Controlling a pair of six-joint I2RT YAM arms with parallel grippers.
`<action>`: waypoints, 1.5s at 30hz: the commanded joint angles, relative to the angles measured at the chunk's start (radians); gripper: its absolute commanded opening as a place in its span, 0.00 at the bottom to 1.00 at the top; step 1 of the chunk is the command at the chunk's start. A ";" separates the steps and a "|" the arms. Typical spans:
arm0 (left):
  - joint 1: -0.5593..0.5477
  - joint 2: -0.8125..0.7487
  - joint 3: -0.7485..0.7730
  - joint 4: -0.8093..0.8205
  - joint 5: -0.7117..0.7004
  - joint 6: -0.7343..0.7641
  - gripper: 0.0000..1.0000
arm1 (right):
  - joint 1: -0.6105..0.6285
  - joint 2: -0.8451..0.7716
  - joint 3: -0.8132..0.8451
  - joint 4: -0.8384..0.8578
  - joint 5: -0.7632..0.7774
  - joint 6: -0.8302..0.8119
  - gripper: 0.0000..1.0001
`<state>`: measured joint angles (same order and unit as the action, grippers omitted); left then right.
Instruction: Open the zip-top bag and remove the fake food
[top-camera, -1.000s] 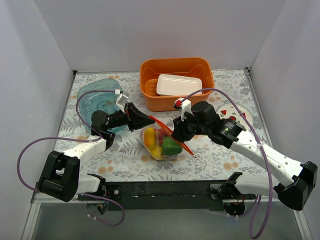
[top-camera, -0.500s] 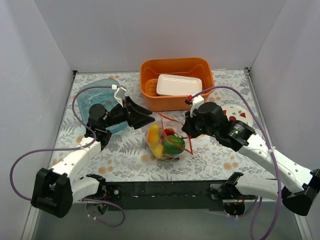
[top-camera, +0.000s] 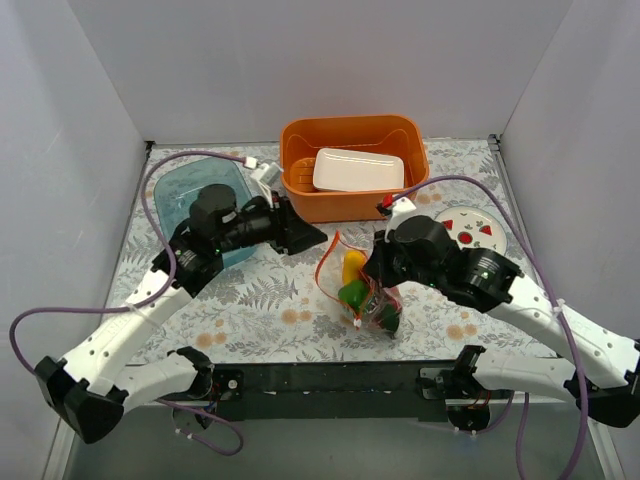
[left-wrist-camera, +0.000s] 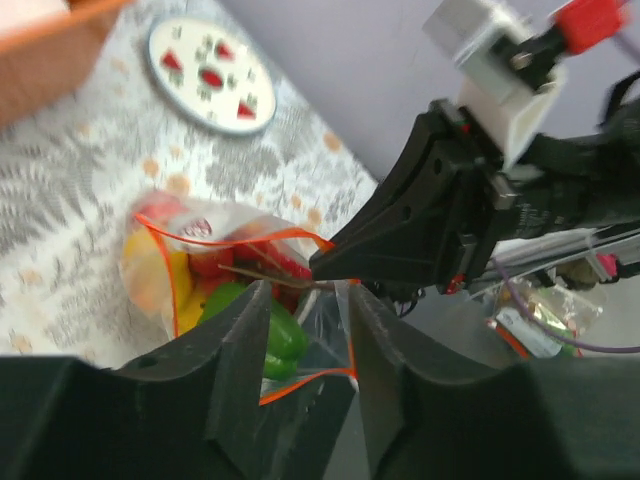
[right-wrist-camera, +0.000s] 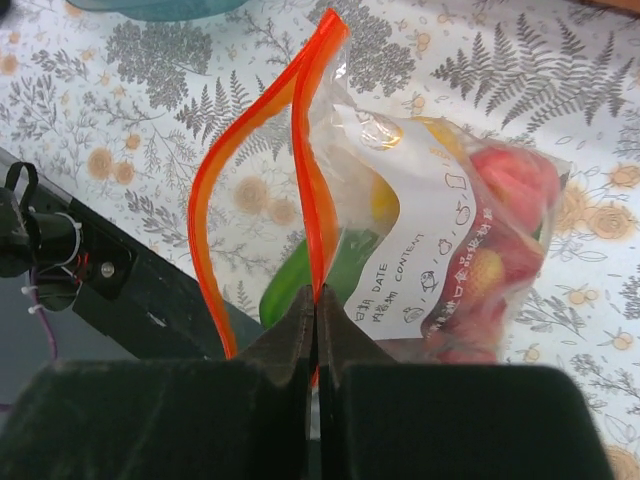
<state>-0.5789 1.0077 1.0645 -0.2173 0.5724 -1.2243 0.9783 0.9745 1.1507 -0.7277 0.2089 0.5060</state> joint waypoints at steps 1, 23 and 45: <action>-0.148 0.083 0.019 -0.212 -0.247 0.037 0.31 | 0.060 0.078 0.032 0.119 0.084 0.080 0.01; -0.484 0.204 -0.290 -0.151 -0.626 -0.250 0.76 | 0.195 0.096 -0.267 0.356 0.170 0.285 0.01; -0.611 0.328 -0.360 0.075 -0.772 -0.244 0.84 | 0.272 0.122 -0.322 0.349 0.202 0.332 0.01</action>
<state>-1.1694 1.3464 0.7040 -0.2714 -0.1696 -1.4971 1.2247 1.0809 0.8146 -0.4332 0.4206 0.8101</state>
